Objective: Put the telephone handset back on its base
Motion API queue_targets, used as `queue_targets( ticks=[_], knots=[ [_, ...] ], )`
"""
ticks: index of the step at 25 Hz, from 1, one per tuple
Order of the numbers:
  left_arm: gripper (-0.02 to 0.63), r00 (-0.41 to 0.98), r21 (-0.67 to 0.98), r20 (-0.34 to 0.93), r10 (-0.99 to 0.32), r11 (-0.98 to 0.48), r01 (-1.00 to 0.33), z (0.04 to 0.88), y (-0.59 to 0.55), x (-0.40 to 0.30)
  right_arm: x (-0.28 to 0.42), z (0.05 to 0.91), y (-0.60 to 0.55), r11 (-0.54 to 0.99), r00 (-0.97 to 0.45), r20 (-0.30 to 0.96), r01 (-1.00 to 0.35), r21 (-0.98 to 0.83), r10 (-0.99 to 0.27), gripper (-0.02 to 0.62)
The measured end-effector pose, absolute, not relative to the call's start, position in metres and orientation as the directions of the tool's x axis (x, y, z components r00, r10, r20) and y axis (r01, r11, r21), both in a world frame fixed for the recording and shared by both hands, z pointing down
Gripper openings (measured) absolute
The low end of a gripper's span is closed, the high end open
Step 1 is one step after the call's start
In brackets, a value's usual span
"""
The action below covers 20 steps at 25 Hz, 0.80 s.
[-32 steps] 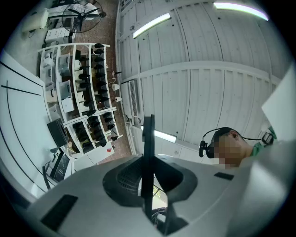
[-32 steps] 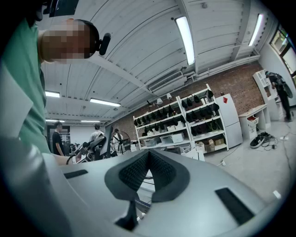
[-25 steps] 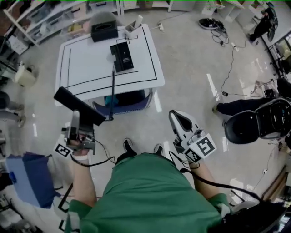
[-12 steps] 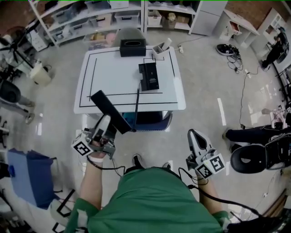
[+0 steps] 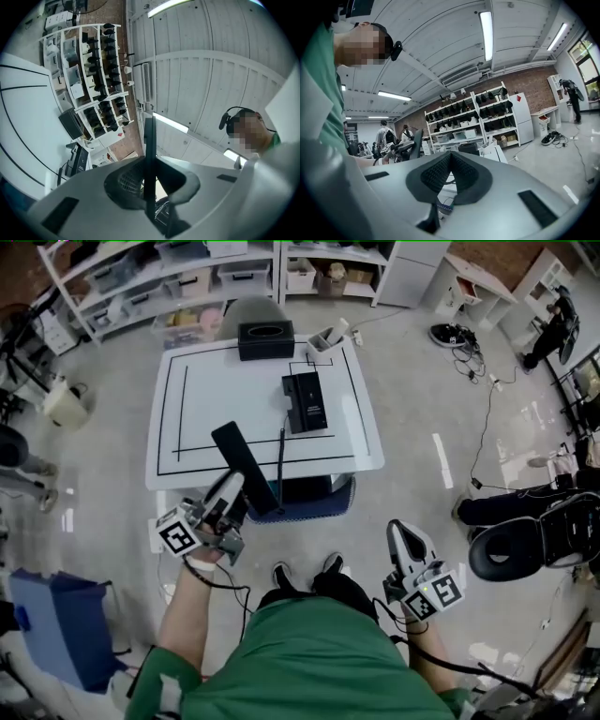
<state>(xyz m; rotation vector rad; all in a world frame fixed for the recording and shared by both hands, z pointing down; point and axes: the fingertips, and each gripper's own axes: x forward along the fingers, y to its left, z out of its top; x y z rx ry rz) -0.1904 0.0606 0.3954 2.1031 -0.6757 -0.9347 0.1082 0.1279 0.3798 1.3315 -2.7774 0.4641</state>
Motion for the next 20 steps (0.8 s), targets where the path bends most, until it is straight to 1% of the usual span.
queue_targets(
  ticks=[4,8,13,20],
  knots=[
    [0.081,0.615,0.786,-0.391,-0.685,-0.596,-0.165,0.407,0.037,-0.184,0.113,0.387,0.114,0.582,-0.628,0.161,-0.771,-0.257,-0.761,0.012],
    [0.081,0.633,0.812,-0.336,-0.697,-0.555,-0.181,0.422,0.015,-0.171,0.115,0.400,0.093,0.595,-0.651,0.163,-0.750,-0.291,-0.741,0.012],
    [0.081,0.640,0.822,-0.277,-0.717,-0.522,-0.229,0.436,-0.010,-0.156,0.116,0.406,0.048,0.640,-0.701,0.124,-0.698,-0.320,-0.702,0.012],
    [0.081,0.633,0.834,-0.188,-0.751,-0.462,-0.301,0.454,-0.059,-0.133,0.139,0.410,-0.025,0.681,-0.745,0.096,-0.647,-0.342,-0.660,0.012]
  ],
)
